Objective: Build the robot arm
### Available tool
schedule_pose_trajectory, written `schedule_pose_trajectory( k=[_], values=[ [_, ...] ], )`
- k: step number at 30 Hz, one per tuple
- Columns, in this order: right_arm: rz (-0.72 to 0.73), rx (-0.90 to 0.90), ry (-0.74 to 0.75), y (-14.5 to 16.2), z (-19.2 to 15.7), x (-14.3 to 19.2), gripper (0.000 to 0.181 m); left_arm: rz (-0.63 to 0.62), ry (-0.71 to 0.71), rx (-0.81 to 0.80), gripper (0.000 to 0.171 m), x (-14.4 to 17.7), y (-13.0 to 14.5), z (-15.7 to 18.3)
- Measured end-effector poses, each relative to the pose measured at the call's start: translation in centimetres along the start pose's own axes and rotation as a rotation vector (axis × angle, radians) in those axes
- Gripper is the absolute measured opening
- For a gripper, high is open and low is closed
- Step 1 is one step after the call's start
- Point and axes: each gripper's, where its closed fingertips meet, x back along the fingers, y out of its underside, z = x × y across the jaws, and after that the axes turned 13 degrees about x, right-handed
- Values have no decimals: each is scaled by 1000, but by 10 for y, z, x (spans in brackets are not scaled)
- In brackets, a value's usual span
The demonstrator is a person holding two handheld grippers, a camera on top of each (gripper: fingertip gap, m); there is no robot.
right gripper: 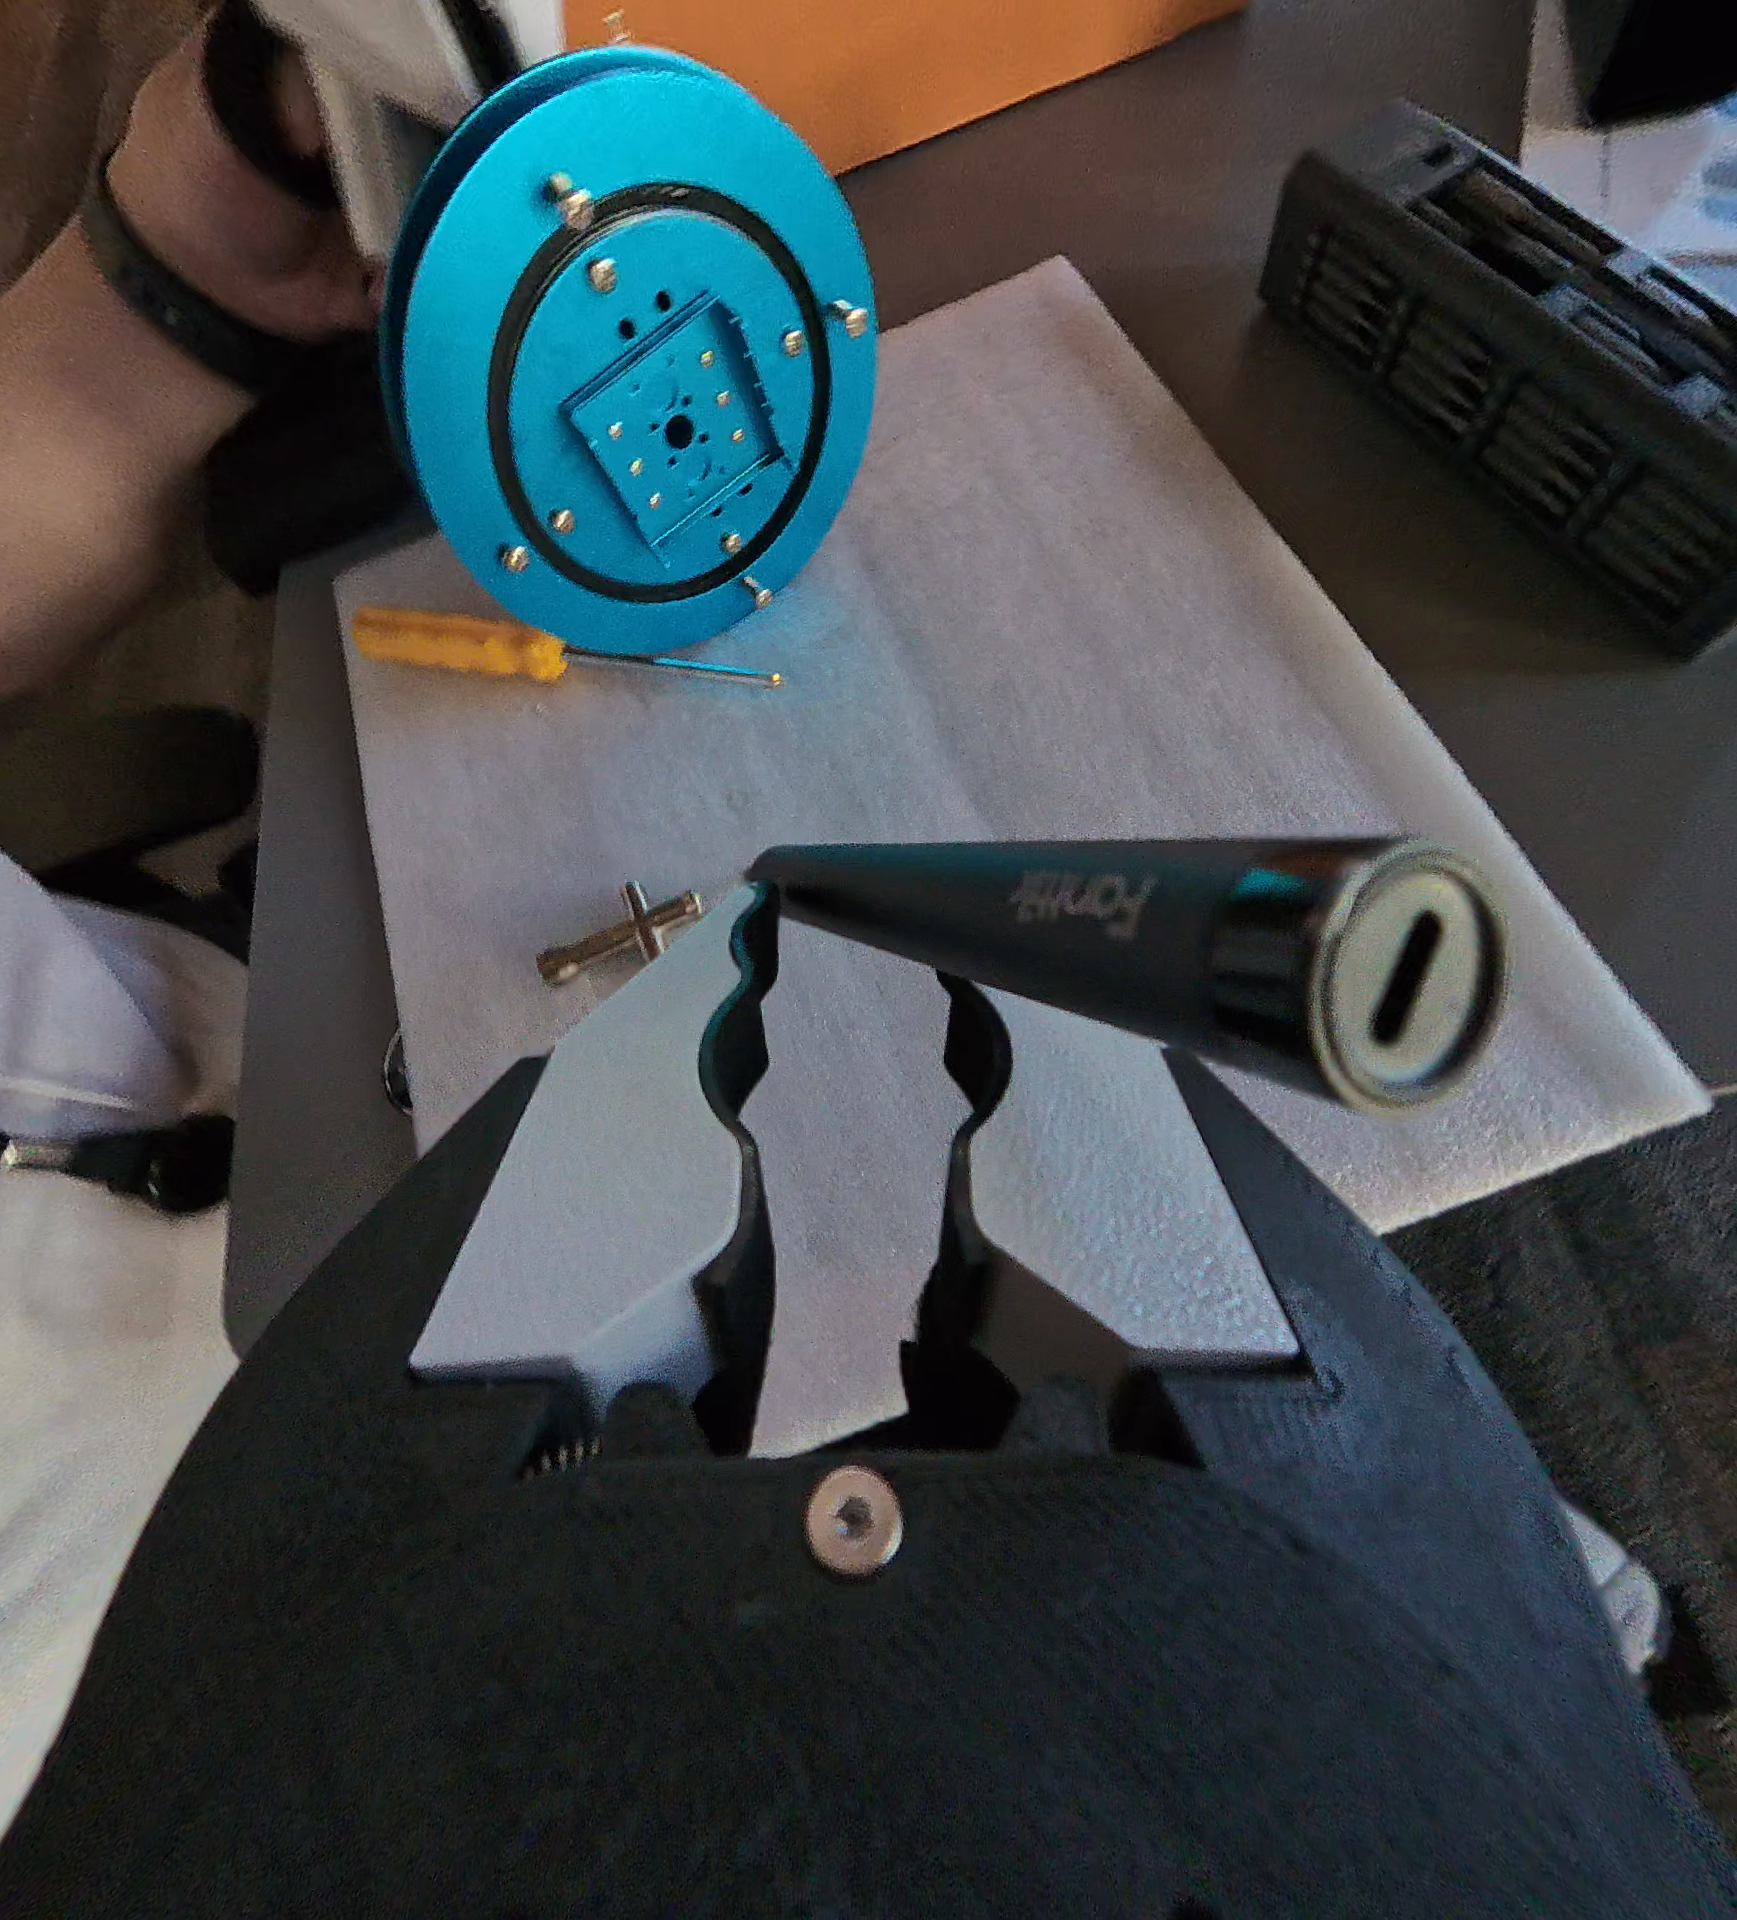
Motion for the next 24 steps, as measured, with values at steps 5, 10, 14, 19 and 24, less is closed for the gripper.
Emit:
schedule_pose_trajectory(
  k=[5, 10, 14, 19, 24],
  values=[
    [38, 251, -72, -1, -14, 7, 28, 2, -2, 0, 4, 0, 0, 0],
    [99, 454, -79, -9, -24, 7, 24, 7, -4, 6, 4, 1, -1, -2],
    [78, 609, -66, -11, -29, 7, 25, 8, -1, 12, 4, 1, -1, -2],
    [-2, 860, -18, -19, -38, 4, 31, 9, 1, 16, 4, 0, -2, -2],
    [-3, 464, -36, -30, -22, -3, 25, 10, -4, 11, 4, 1, -2, -2]
  ],
)
